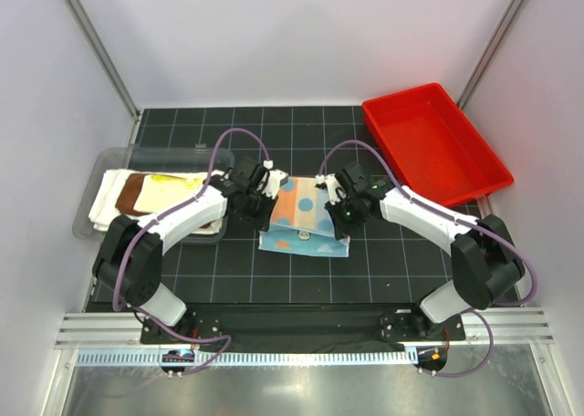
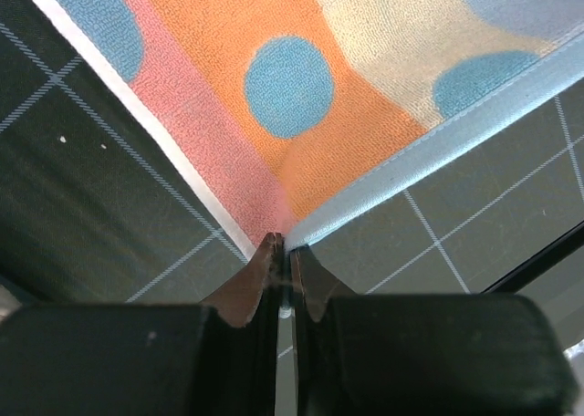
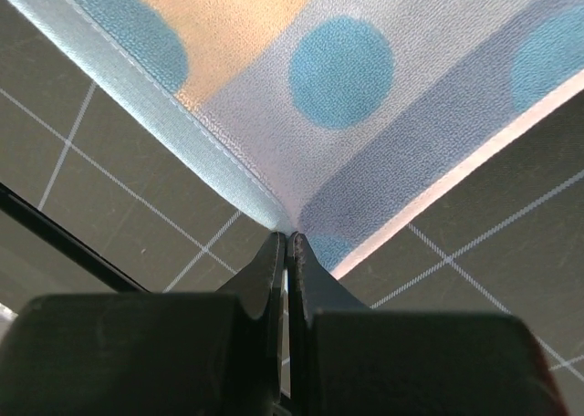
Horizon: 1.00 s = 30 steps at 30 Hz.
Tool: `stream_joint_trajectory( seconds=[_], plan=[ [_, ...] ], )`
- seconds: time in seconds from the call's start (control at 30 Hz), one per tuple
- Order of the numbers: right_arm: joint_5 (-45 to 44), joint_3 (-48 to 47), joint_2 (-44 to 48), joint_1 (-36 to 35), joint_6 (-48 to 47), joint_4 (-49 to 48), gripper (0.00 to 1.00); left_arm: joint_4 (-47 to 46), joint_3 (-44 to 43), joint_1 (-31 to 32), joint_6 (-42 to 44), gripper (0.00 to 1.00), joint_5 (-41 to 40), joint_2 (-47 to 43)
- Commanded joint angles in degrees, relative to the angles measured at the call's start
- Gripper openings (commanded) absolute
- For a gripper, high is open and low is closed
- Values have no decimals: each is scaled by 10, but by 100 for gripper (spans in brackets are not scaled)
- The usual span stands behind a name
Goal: Fold and stack the towels
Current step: Fold the towel
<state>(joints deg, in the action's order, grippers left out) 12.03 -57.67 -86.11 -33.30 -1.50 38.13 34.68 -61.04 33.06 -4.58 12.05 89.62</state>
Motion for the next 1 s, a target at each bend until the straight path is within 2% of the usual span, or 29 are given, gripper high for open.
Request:
stream_joint_trajectory(
  seconds=[0.0,0.07,0.13,0.17,0.2,0.3,0.37,0.47,0.63,0.73,0.83,0.87,0.97],
  plan=[
    [-10,-15,-23,-2,13,53,1,23,0,-2,-7,10,-36,-2],
    [-8,-17,-24,-2,14,59,1,32,0,-1,-10,13,-39,-6],
    [-6,-19,-21,-5,30,66,8,39,1,1,-13,19,-47,-10],
    [-8,-20,-18,-6,34,73,14,41,3,2,-20,26,-49,-13],
    [-8,-20,-15,-5,36,77,20,49,4,3,-22,25,-48,-16],
    [2,-21,1,-6,36,96,24,58,6,3,-36,20,-50,-39],
    [17,-26,11,-6,41,111,25,71,1,3,-50,25,-79,-63],
    [37,-39,23,-6,54,117,35,72,-11,3,-61,27,-81,-76],
    [34,-45,20,-6,111,84,36,65,-33,20,-95,28,-48,-50],
    [-32,-34,6,-7,200,51,31,13,-13,30,-117,28,-25,-52],
    [-57,10,3,-5,279,-33,26,-60,20,31,-163,28,12,-47],
    [-53,27,5,-6,291,-52,30,-71,26,32,-171,27,10,-43],
    [-110,79,9,-10,330,-81,27,-99,57,34,-191,25,-12,-24]
  ],
)
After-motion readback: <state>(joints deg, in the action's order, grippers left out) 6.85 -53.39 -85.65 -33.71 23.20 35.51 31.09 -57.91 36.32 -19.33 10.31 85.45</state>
